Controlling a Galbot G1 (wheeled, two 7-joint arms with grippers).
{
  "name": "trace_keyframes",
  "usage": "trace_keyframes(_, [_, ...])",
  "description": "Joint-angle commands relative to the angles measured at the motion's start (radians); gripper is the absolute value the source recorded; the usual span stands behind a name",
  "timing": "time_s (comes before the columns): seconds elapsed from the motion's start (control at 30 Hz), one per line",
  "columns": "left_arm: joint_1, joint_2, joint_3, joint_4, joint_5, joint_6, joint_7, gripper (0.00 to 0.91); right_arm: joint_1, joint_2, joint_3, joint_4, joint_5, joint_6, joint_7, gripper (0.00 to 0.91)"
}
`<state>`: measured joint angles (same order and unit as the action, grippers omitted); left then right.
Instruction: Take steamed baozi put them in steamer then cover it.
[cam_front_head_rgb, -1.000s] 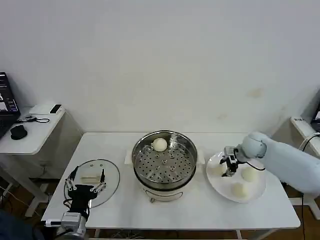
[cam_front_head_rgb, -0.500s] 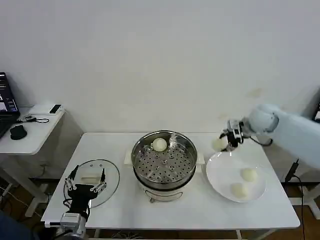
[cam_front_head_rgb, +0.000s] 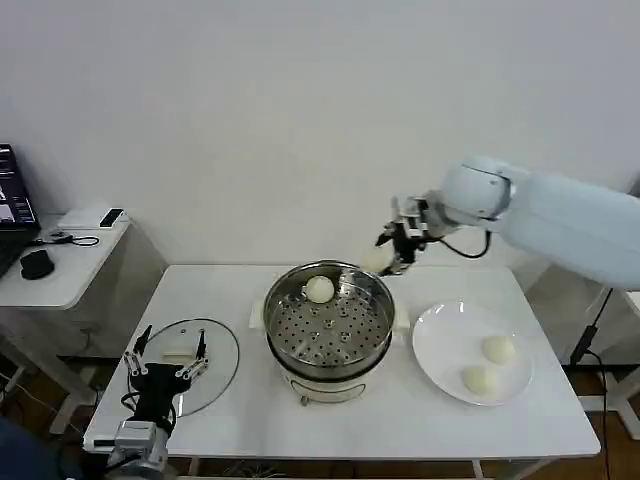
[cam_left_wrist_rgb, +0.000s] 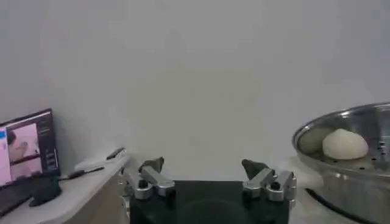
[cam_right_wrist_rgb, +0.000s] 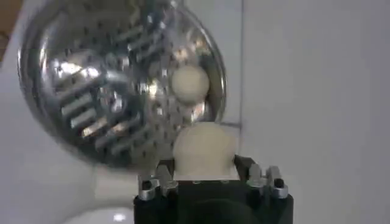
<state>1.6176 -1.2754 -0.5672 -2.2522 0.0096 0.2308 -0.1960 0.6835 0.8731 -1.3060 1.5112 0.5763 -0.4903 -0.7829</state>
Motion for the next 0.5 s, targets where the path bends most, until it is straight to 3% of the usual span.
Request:
trace_keyframes(0.03, [-0.003,-0.002,-0.007,0.000,-0.003,-0.002,0.001,0.907,-0.017,0.286,-0.042,-0.016,0.262,-0.185,0.149,0.675])
trace_keyframes(0.27, [-0.006,0.001,-0.030,-0.006,-0.009,-0.003,0.002,0.907,-0.101,0.417,-0.043,-0.134,0.266,-0.236,0.151,0.675])
trace_keyframes(0.5, [0.000,-0.007,-0.033,-0.009,-0.011,-0.008,0.001,0.907,-0.181,0.456,-0.037,-0.208,0.219,-0.236,0.150,0.675])
